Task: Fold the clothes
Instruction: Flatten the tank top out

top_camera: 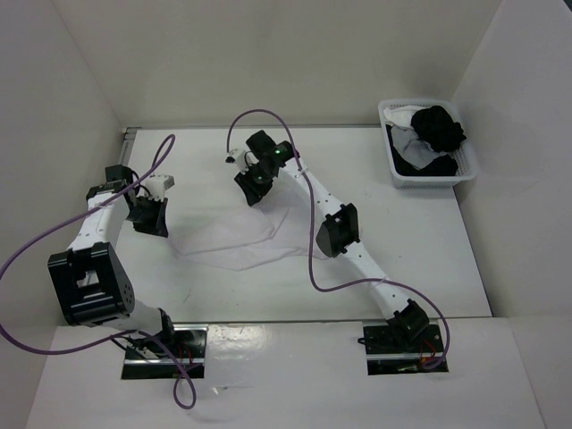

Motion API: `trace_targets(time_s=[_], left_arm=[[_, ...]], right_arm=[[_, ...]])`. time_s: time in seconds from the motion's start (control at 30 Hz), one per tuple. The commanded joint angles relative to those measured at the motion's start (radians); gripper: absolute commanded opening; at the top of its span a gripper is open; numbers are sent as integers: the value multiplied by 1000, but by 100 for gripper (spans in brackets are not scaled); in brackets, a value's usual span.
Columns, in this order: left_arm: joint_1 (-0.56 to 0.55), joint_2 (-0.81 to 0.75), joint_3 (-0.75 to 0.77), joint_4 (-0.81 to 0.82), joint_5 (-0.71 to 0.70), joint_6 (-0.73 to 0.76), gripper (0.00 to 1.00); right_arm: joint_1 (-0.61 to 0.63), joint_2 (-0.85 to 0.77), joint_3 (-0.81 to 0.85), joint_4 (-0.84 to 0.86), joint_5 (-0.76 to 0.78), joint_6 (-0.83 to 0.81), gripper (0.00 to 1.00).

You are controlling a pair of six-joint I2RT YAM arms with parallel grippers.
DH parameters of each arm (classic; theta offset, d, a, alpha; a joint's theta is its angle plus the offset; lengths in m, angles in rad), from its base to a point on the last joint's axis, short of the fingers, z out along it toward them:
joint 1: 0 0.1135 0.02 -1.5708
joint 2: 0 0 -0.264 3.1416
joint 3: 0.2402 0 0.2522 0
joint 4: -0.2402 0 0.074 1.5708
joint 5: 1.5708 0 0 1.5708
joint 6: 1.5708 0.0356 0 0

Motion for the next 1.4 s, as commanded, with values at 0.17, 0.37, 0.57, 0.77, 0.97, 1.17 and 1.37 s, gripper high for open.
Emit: trace_targets(time_s=[0.17, 0.37, 0.57, 0.77, 0.97, 1.17, 1.37], left_arm=[[-2, 16, -3, 5, 32, 1, 0], [-2, 26, -3, 5, 32, 10, 0], [-2, 26, 7, 5, 23, 10, 0], [-2, 26, 7, 5, 23, 19, 0], [-2, 26, 7, 5, 23, 19, 0], [-2, -7, 88, -32, 32, 19, 0], [-2, -94, 304, -67, 107, -18, 0]], right_arm=[[-13, 16, 45, 1, -24, 17, 42], [-13, 47, 45, 12, -33, 35, 39], [-13, 56, 45, 54, -68, 55, 38], [-13, 65, 45, 63, -68, 64, 25], [-13, 65, 45, 63, -39, 74, 0], [-31, -134, 12, 54, 33, 83, 0], [-71, -551, -202, 116, 160, 95, 0]])
